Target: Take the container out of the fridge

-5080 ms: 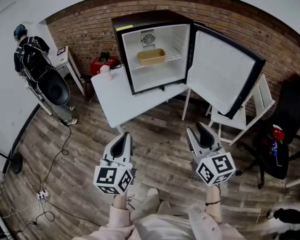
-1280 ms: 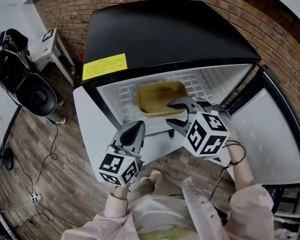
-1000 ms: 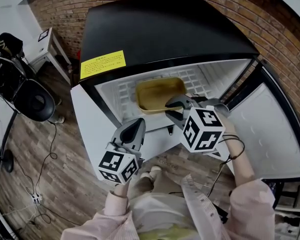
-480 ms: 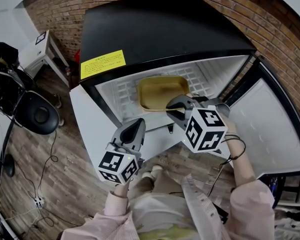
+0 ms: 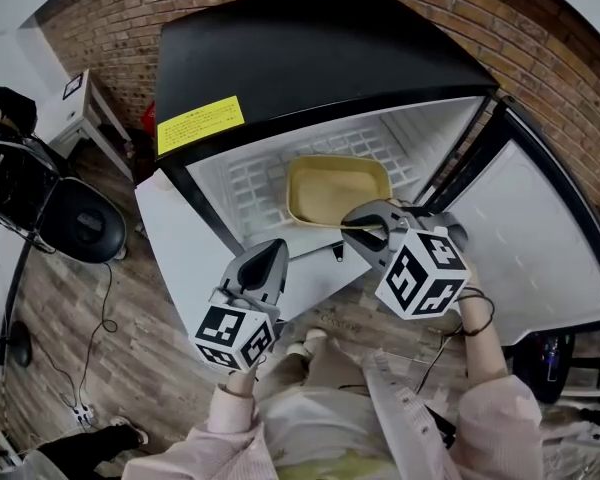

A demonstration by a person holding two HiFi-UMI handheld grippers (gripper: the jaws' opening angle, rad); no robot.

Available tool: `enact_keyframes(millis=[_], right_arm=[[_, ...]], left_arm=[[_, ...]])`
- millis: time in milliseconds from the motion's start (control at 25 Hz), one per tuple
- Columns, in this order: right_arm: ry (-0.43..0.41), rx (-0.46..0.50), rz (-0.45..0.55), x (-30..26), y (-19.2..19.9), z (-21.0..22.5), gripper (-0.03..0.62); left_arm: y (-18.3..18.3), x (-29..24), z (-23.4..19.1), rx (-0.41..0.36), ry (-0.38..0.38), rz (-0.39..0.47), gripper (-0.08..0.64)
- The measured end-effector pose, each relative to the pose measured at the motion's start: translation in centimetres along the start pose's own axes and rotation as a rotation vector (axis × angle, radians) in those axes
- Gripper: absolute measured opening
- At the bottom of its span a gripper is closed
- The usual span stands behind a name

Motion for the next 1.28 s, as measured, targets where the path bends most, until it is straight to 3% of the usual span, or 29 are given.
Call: enact_keyframes(millis=[560, 1280], right_arm=[[0.038, -0.106, -0.014, 2.4, 0.7, -5.6, 0.020], [-0.037, -0.190, -0.011, 1.7, 1.8, -11.1, 0.020]], left_arm=[[1.0, 2.1, 0.1, -0.014, 0.046, -0.021, -0.008], [2.3, 4.1, 0.0, -0.024, 0.025, -0.027, -0.008]])
Point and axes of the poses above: the fingertips, and each gripper's own axes: x backward along the fingers, z to its right, y out of its underside, the point moved 4 cm from there along x, backward along the fingers, and after that the axes turned 1 degree about -y, right-handed, at the moved point
